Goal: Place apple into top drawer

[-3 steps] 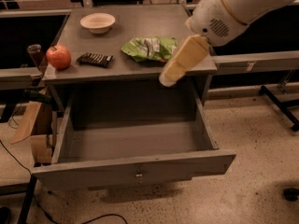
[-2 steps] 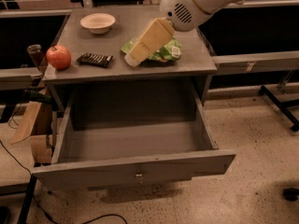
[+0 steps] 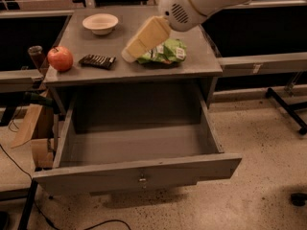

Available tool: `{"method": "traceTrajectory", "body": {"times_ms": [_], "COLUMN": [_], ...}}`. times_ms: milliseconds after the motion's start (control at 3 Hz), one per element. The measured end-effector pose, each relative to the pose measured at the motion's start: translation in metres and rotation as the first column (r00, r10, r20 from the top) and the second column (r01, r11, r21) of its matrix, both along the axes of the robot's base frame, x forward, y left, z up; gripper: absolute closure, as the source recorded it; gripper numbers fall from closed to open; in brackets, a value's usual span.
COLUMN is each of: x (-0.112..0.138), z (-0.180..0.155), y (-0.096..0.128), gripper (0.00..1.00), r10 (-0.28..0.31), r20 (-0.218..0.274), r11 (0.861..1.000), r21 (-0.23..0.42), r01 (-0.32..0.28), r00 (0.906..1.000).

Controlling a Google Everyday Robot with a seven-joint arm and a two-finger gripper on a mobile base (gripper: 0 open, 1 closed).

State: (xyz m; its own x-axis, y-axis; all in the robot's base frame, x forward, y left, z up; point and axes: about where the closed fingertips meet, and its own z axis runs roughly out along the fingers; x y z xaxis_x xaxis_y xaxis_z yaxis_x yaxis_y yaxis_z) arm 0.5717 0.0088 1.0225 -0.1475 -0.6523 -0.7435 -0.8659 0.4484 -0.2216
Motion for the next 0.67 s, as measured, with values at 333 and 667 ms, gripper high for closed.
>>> {"method": "traceTrajectory", "body": {"times_ms": [333,667], "x": [0.036,0.076], "z": [-0.01,-0.017], "y": [0.037,0.096], "gripper": [0.0,0.0], "r10": [0.016,0.096], "r20": [0.035,0.071], "r11": [0.999,0.989], "r21": [0.031,0.102], "r01": [-0.017,-0.103], "r00": [0.9993,0.9928]}}
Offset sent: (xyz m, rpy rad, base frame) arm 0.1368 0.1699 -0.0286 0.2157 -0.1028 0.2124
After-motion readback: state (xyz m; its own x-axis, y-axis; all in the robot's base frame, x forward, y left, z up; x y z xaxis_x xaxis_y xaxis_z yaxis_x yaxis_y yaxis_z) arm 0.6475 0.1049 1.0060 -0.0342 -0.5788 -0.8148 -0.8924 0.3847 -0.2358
